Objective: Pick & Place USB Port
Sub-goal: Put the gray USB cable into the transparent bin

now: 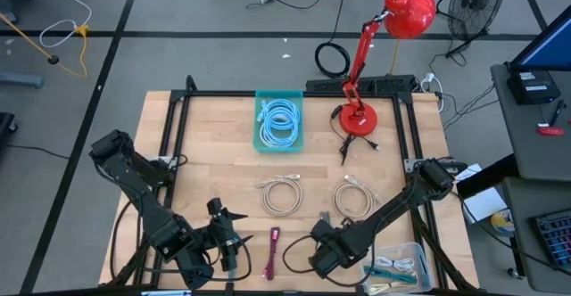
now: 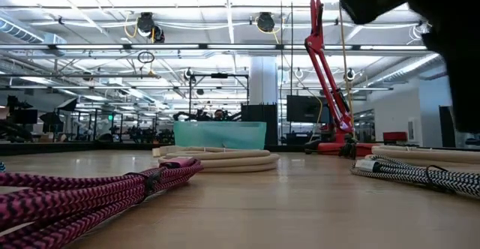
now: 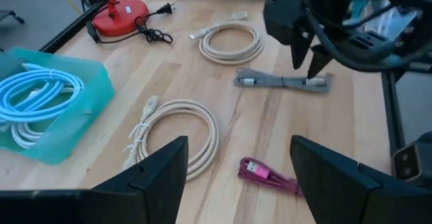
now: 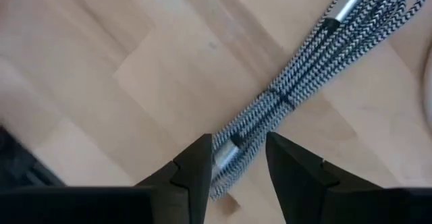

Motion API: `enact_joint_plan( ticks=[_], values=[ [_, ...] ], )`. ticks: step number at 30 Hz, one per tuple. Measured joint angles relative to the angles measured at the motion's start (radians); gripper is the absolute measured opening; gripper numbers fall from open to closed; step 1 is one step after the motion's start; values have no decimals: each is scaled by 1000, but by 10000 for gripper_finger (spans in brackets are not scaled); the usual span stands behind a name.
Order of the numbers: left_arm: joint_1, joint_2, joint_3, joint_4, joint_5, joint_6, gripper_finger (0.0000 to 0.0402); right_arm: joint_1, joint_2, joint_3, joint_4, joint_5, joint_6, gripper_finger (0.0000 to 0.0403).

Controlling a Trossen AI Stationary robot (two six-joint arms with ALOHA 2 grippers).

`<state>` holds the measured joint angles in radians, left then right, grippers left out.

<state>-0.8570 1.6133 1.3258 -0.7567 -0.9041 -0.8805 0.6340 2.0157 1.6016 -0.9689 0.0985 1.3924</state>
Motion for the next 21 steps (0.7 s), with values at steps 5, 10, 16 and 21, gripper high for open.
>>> enact_joint_plan(
  ticks=[5, 10, 16, 21],
  values=[
    [8, 24, 0, -1, 15, 43, 262, -39, 20, 0, 18, 3, 27, 139],
    [11, 23, 0, 0, 20, 73, 262, -61, 20, -25, -13, -21, 60, 164],
    [12, 24, 0, 1, 15, 114, 262, -56, 22, -80, -5, -76, 99, 203],
    [22, 23, 0, 2, 13, 119, 262, -56, 17, -126, 82, -76, 91, 225]
  ],
)
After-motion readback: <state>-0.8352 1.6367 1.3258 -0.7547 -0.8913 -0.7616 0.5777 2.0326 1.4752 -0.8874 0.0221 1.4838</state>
